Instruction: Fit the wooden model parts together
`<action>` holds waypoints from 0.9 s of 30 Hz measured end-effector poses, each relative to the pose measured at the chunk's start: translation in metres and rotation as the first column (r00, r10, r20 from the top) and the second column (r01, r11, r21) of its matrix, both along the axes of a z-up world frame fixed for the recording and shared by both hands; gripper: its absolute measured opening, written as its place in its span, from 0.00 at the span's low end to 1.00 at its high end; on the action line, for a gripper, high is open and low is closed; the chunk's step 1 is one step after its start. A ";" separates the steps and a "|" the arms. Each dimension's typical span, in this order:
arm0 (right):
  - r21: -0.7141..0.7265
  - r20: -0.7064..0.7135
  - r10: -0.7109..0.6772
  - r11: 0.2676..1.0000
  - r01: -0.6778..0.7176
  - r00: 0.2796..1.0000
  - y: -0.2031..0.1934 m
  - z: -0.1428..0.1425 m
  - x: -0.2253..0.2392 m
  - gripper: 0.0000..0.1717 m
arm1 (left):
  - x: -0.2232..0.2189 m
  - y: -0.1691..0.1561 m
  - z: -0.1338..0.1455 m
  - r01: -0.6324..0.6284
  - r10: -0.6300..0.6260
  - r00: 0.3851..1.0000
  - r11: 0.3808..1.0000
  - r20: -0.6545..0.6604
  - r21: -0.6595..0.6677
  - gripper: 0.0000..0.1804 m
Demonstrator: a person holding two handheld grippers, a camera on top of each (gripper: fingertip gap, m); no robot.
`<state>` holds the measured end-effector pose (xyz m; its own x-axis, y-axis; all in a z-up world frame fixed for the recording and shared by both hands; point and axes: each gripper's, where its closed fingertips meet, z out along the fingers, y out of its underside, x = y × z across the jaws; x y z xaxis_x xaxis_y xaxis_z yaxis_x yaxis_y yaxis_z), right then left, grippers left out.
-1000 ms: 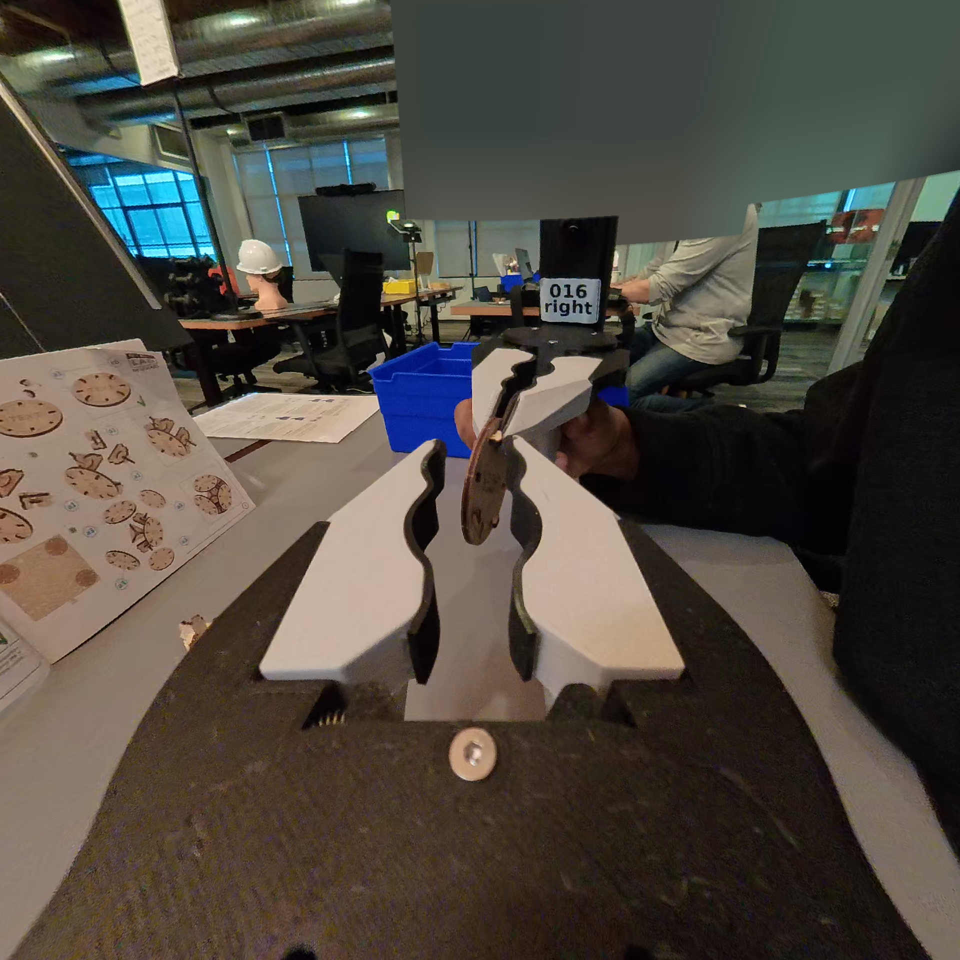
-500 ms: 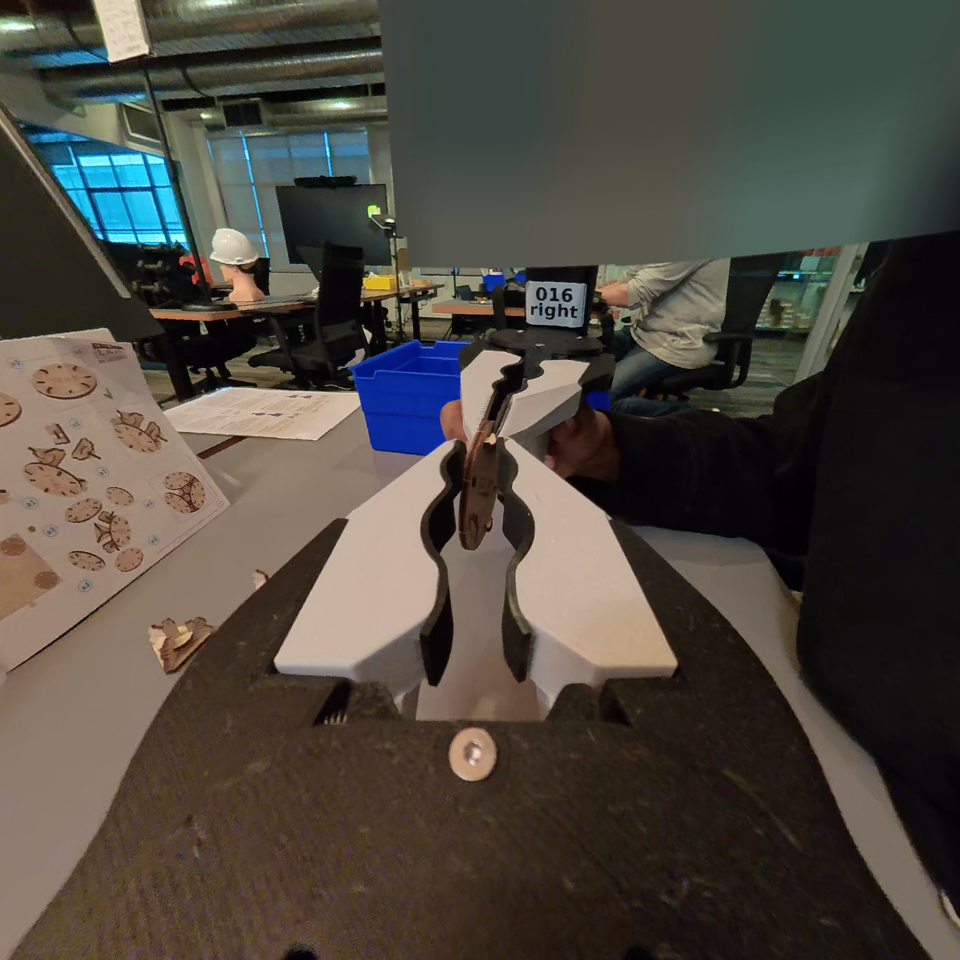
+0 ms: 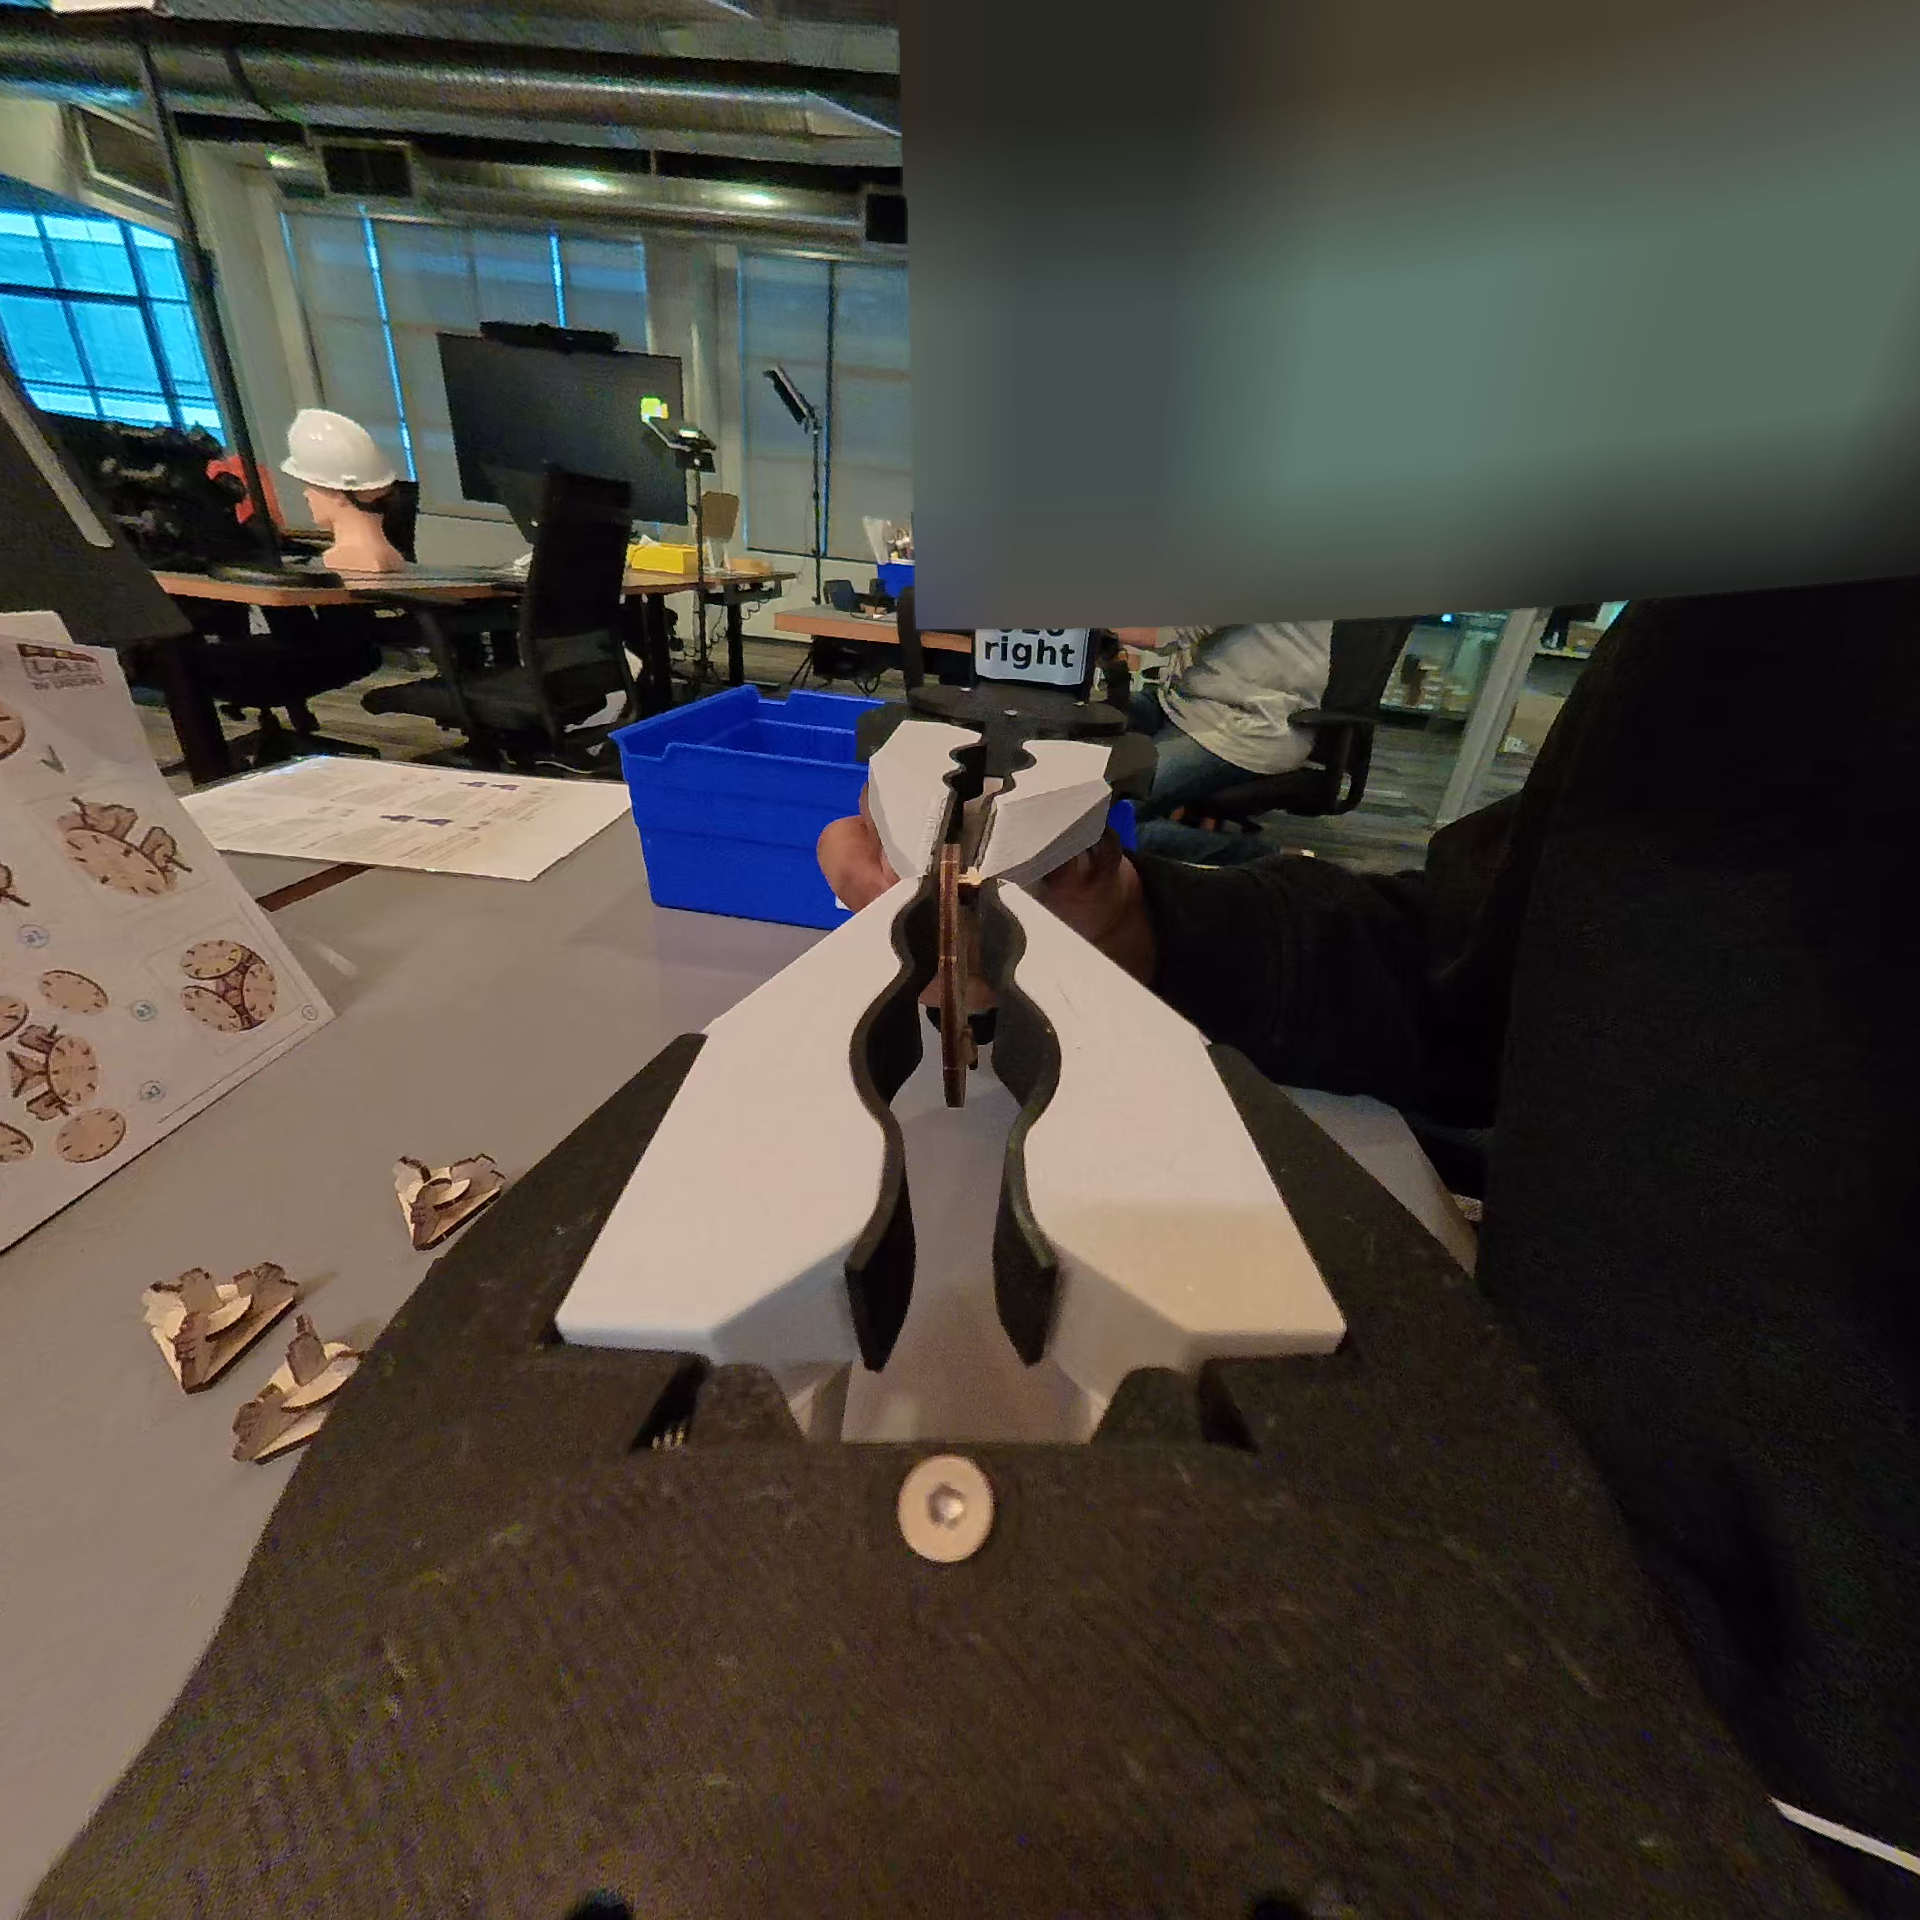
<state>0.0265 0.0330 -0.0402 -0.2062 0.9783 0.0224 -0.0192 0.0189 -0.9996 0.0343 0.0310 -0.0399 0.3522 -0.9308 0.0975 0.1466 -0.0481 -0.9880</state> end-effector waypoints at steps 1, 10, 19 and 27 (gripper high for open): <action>0.000 -0.002 0.002 1.000 -0.002 1.000 0.000 0.000 0.000 0.02 | 0.000 0.000 0.000 0.003 -0.003 1.000 1.000 0.003 -0.001 0.01; -0.002 -0.002 0.018 1.000 -0.018 1.000 -0.004 0.001 0.000 0.01 | 0.000 -0.003 0.000 0.036 -0.036 0.999 0.999 0.024 -0.019 0.02; -0.020 0.014 -0.006 1.000 0.006 1.000 0.002 -0.002 -0.001 0.01 | -0.001 0.001 -0.002 0.018 -0.016 0.999 0.998 0.032 -0.058 0.03; -0.236 0.086 -0.030 0.971 0.049 0.996 0.022 -0.008 -0.001 0.00 | -0.014 0.016 -0.008 -0.041 0.043 0.999 0.994 0.016 -0.104 0.16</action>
